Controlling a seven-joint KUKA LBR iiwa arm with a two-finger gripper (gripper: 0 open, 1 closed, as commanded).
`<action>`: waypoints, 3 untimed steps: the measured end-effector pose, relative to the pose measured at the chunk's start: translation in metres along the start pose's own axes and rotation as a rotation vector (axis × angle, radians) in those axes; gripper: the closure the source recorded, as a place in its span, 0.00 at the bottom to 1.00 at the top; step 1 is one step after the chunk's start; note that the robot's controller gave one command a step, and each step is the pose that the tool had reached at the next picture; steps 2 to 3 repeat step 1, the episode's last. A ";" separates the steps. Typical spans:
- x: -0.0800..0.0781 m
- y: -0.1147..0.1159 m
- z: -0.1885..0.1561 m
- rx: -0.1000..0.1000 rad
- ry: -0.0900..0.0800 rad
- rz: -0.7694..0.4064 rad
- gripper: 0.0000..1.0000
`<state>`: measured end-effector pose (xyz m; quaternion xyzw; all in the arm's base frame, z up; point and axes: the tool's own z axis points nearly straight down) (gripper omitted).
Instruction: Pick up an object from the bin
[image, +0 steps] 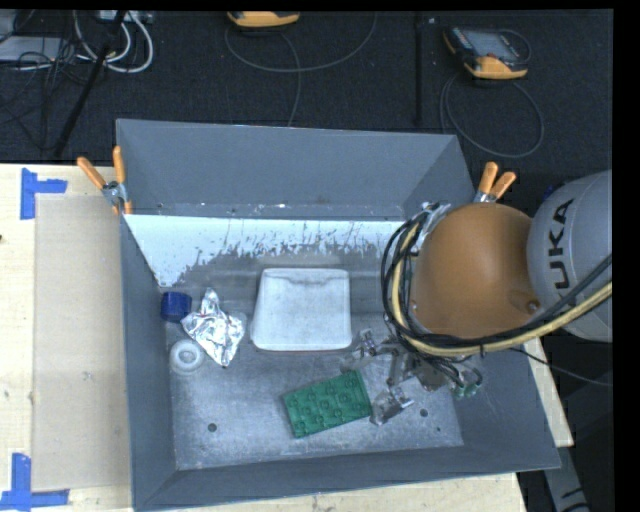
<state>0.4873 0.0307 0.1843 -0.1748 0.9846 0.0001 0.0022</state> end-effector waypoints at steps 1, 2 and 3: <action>0.003 0.035 -0.097 0.000 -0.004 -0.076 1.00; 0.003 0.035 -0.097 0.000 -0.004 -0.076 1.00; 0.003 0.035 -0.097 0.000 -0.004 -0.076 1.00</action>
Offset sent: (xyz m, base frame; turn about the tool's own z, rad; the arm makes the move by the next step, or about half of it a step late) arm -0.0168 0.0307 0.0933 -0.0764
